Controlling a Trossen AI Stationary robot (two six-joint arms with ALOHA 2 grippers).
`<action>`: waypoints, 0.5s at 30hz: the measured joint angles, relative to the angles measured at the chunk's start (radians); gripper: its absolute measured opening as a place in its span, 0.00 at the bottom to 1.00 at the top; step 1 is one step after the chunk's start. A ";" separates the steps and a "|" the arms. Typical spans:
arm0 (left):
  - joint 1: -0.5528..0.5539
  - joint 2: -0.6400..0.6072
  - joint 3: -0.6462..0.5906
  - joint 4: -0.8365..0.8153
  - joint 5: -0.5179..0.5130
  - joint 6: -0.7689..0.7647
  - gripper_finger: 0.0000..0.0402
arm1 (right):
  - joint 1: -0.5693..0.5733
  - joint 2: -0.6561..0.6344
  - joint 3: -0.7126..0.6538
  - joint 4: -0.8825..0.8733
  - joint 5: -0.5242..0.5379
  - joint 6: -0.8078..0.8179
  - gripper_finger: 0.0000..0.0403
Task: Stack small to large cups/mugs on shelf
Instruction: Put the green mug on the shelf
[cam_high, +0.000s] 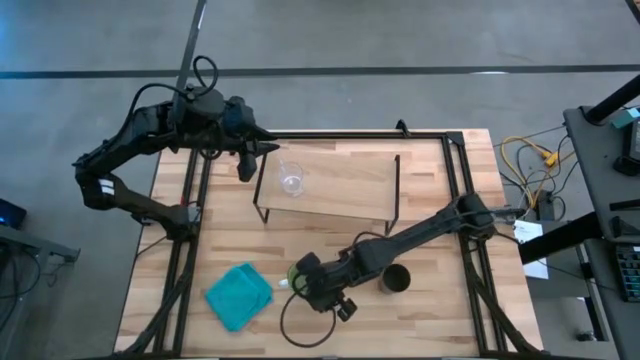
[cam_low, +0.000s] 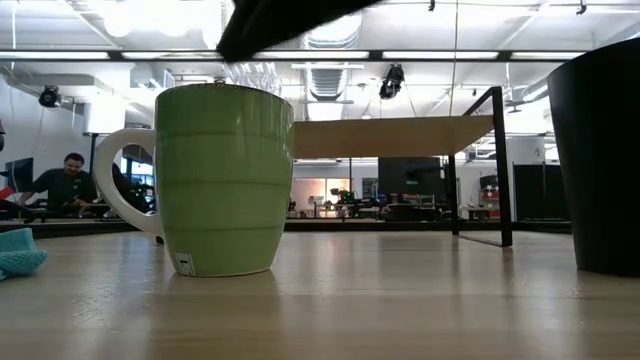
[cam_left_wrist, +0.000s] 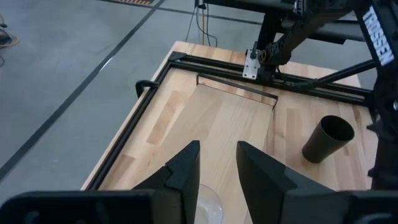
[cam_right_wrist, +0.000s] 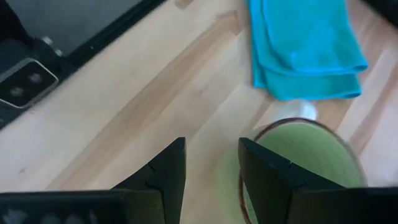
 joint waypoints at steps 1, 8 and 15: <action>0.000 0.000 0.000 0.000 0.000 0.000 0.23 | 0.000 0.013 0.010 -0.010 0.002 0.000 0.35; 0.000 0.000 0.000 0.000 0.000 -0.001 0.23 | -0.002 0.046 0.045 -0.017 0.008 0.000 0.34; 0.000 0.002 0.000 0.000 0.000 -0.002 0.23 | -0.012 0.009 0.047 -0.021 0.094 0.000 0.32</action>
